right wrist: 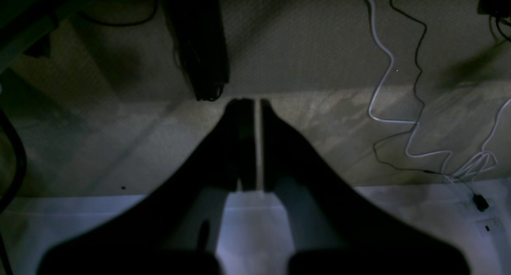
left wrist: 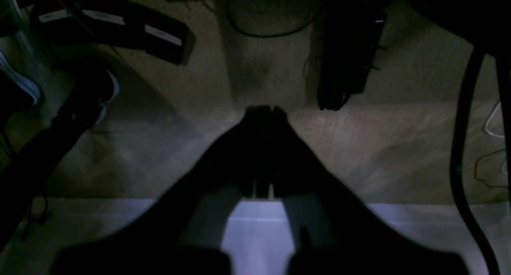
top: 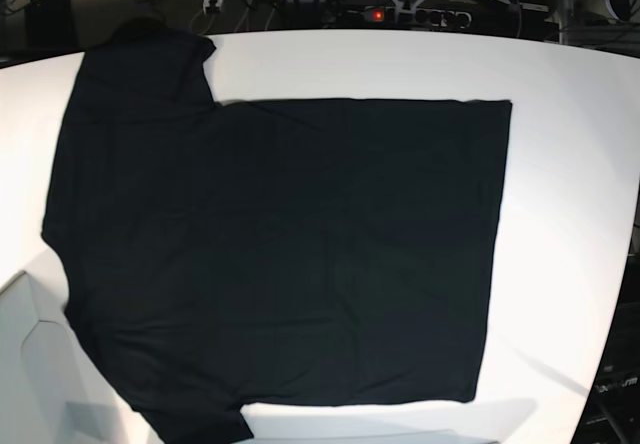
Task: Fold the T-shirt properly
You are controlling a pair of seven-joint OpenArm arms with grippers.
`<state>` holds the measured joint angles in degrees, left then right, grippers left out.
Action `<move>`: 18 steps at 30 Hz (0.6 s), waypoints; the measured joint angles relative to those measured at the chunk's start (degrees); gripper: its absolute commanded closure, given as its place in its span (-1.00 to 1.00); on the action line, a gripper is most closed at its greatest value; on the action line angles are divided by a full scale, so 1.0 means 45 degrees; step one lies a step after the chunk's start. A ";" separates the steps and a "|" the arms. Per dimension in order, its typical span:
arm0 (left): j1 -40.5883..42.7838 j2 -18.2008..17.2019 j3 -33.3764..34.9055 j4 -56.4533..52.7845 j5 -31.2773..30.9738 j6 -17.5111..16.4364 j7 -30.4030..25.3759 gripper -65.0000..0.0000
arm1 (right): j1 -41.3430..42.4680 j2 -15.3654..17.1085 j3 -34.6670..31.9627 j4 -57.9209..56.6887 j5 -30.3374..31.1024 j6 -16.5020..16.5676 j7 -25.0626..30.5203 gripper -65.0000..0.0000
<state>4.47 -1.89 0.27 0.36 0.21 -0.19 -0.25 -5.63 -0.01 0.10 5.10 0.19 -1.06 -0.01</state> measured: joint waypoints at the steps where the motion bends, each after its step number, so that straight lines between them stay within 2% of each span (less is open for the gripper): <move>1: 0.0000 0.0000 0.0000 0.0000 0.0000 0.0000 -0.0005 1.00 | 0.0000 0.0000 0.0000 0.0000 0.0000 0.0005 0.0000 1.00; 18: 0.0000 -0.0005 0.0000 0.0000 0.0000 0.0000 0.0000 1.00 | -0.0335 0.0000 0.0000 0.0000 -0.0005 0.0053 0.0005 1.00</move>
<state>4.47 -1.91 0.27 0.36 0.21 -0.19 -0.25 -7.14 -0.01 0.10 5.10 0.16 -0.82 0.01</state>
